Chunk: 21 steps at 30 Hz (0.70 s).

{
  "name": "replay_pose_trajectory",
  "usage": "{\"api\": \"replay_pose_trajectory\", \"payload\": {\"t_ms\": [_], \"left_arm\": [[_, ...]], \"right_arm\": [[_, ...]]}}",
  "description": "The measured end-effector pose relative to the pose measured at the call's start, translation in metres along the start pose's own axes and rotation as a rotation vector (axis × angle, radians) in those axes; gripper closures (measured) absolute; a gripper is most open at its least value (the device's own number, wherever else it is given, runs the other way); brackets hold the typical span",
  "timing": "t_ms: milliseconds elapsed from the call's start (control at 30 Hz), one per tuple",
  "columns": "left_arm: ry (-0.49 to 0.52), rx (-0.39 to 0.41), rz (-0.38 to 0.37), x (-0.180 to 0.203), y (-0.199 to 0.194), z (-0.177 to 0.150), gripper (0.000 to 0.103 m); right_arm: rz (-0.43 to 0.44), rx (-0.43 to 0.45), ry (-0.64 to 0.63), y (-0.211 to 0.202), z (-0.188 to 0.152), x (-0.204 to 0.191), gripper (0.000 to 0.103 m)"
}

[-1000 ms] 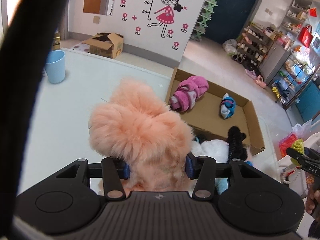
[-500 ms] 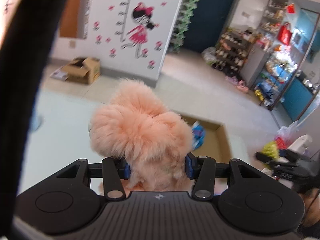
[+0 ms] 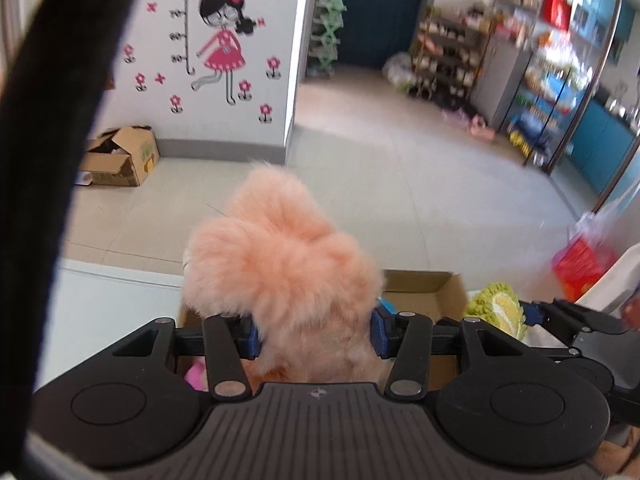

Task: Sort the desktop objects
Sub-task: 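Carry the peach plush and durian into the box and open both tools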

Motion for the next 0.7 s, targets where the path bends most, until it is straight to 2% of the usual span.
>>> {"api": "replay_pose_trajectory", "payload": {"t_ms": [100, 133, 167, 200, 233, 267, 400, 500, 600, 700], "left_arm": [[0.009, -0.041, 0.013, 0.010, 0.049, 0.000, 0.058], [0.020, -0.055, 0.015, 0.014, 0.065, -0.003, 0.052], [0.025, -0.062, 0.018, 0.017, 0.072, -0.003, 0.042], [0.027, -0.065, 0.021, 0.016, 0.077, -0.003, 0.035], [0.026, -0.065, 0.019, 0.018, 0.080, -0.004, 0.027], [0.018, -0.056, 0.003, 0.019, 0.079, -0.005, 0.024], [-0.013, -0.050, -0.058, 0.017, 0.056, -0.012, 0.017], [-0.013, -0.026, -0.079, 0.005, 0.026, -0.022, 0.003], [-0.010, -0.010, -0.083, -0.012, -0.001, -0.041, 0.001], [-0.026, -0.021, -0.093, -0.025, -0.029, -0.075, 0.001]], "right_arm": [[-0.038, -0.039, 0.018, 0.036, -0.006, 0.011, 0.030], [-0.062, -0.045, 0.009, 0.047, -0.008, 0.015, 0.029], [-0.076, -0.047, 0.003, 0.054, -0.010, 0.018, 0.028], [-0.089, -0.052, -0.003, 0.060, -0.012, 0.020, 0.026], [-0.107, -0.047, -0.023, 0.063, -0.013, 0.021, 0.020], [-0.121, -0.034, -0.042, 0.062, -0.012, 0.020, 0.016], [-0.080, 0.009, -0.035, 0.039, -0.010, 0.012, 0.013], [-0.028, 0.030, -0.042, 0.002, -0.019, 0.003, 0.010], [0.031, 0.039, -0.077, -0.041, -0.038, -0.012, 0.008], [0.082, 0.029, -0.137, -0.082, -0.064, -0.030, 0.006]]}}
Point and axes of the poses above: each gripper's, at about its wrist camera, not at the fingertips, and y roughly the way its jaws point, x to its right, z to its top, the point moved 10 cm from there along y, roughly the way its jaws point, and after that the axes turned 3 degrees about z, right-handed, at the moved point
